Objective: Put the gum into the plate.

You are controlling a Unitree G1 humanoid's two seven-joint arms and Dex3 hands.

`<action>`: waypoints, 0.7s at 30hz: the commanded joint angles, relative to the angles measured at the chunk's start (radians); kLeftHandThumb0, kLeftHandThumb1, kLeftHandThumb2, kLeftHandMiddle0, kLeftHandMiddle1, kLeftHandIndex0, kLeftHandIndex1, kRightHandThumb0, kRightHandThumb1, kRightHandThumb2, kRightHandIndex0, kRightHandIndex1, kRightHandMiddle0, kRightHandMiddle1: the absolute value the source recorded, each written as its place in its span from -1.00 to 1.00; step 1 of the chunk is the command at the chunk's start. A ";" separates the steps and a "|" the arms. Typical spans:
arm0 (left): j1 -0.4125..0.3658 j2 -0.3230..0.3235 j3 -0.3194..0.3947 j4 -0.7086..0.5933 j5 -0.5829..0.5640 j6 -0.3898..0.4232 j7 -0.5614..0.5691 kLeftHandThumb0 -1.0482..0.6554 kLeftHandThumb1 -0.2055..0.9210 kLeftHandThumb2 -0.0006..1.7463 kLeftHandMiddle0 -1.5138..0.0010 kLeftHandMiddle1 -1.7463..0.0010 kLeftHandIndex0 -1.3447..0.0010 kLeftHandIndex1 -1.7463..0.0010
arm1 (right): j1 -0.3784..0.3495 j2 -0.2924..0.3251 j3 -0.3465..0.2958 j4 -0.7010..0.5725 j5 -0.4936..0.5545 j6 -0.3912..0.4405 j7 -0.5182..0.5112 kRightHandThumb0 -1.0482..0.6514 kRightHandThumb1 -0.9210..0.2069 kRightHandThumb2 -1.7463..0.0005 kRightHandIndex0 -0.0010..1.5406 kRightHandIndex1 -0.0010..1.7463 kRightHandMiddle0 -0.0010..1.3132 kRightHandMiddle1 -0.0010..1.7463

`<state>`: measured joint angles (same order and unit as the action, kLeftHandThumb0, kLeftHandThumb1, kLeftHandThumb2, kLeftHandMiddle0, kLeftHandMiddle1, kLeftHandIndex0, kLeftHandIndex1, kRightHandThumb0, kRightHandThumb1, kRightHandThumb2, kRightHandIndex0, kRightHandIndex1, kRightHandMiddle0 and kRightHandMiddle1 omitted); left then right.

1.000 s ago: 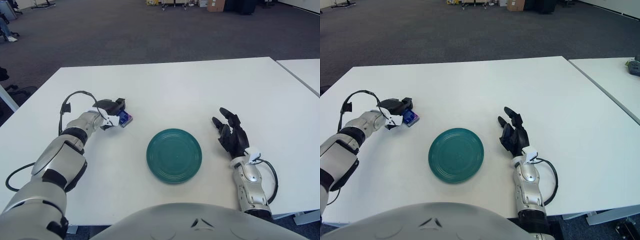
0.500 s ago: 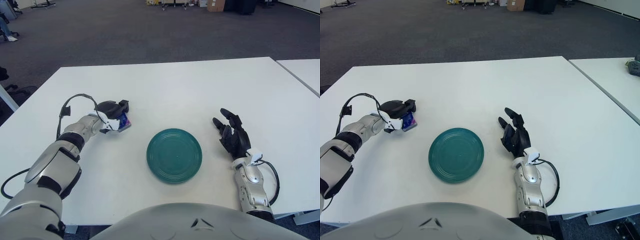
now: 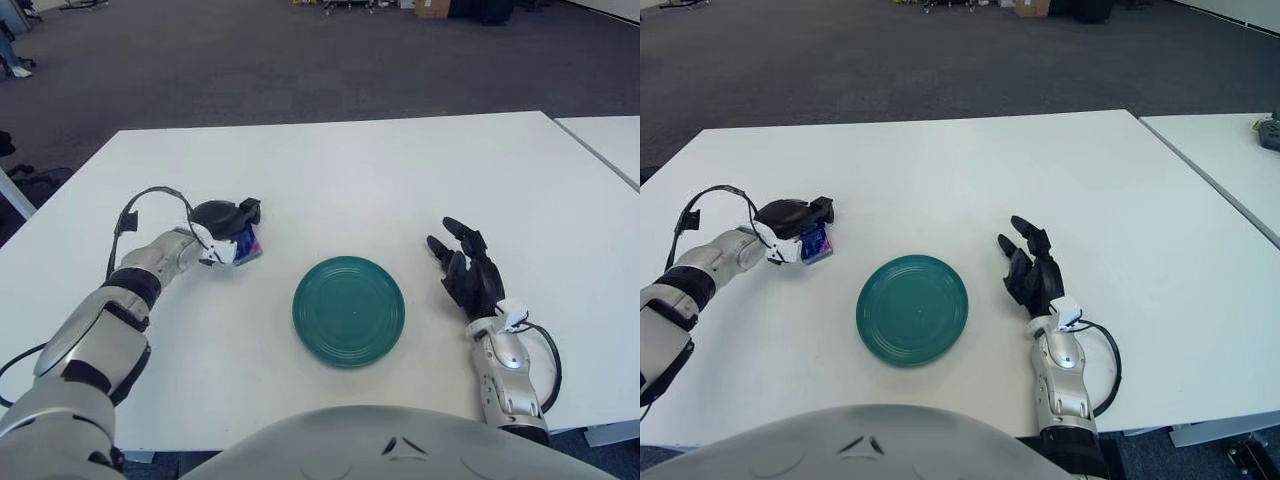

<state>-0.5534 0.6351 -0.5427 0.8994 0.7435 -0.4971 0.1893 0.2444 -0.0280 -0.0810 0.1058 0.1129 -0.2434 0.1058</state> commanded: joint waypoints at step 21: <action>0.292 0.099 0.350 -0.863 -0.153 0.289 -0.264 0.23 -0.44 0.71 -0.08 -0.78 0.15 -1.00 | 0.151 0.009 -0.009 0.081 0.004 0.158 -0.020 -0.71 -1.00 -0.01 -0.34 -1.00 -1.00 -0.11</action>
<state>-0.2892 0.7418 -0.2158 0.1142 0.5840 -0.2670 -0.0188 0.2743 -0.0287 -0.0844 0.0845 0.1113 -0.2423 0.1027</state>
